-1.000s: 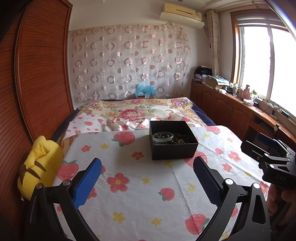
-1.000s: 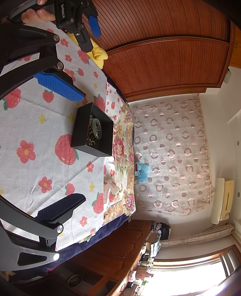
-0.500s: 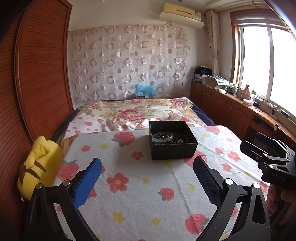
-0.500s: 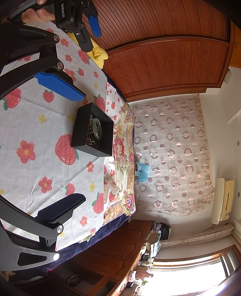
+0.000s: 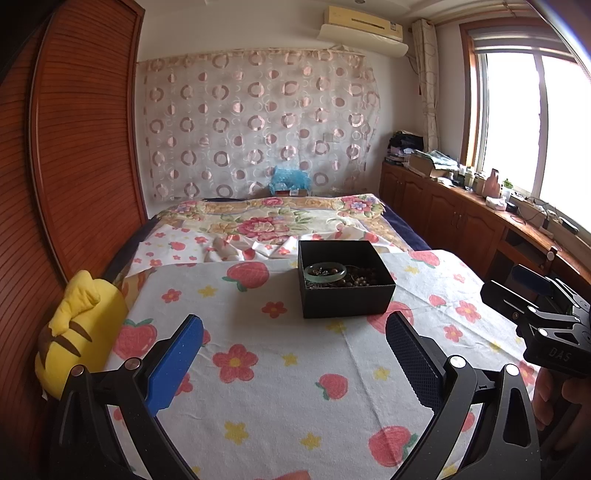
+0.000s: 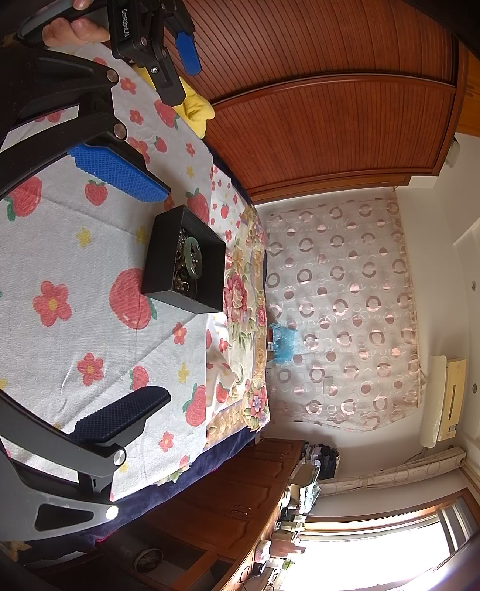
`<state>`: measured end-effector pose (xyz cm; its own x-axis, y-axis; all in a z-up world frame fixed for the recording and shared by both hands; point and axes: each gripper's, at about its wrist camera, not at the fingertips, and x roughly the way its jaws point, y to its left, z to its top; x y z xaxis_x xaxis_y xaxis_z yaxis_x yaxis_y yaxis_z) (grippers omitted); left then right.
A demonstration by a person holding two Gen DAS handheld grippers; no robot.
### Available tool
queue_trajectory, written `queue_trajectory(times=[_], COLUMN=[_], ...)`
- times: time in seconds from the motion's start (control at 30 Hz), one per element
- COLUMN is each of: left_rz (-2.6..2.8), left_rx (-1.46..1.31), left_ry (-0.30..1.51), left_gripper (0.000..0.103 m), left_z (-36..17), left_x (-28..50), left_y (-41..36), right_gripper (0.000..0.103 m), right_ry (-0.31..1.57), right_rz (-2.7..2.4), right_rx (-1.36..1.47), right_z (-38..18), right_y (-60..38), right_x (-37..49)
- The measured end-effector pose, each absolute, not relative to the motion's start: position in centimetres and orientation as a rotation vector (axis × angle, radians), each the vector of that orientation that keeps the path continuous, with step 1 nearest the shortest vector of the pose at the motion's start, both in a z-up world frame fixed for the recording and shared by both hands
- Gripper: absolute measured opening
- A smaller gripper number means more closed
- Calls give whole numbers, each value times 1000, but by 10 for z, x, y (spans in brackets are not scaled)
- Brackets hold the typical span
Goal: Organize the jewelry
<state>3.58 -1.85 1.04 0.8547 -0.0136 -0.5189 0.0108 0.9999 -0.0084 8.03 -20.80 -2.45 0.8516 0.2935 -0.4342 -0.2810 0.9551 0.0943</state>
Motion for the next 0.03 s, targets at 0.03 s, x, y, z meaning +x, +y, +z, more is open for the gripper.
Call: queue_trajectory(times=[0.03], left_rz=[-14], left_rx=[-5], left_ry=[545], left_gripper=[95], left_z=[10], left_x=[35], left_y=[-18], right_gripper=[100], right_ry=[462], right_rz=[302], right_rx=[28], right_z=[-25], right_y=[-208], right_x=[80])
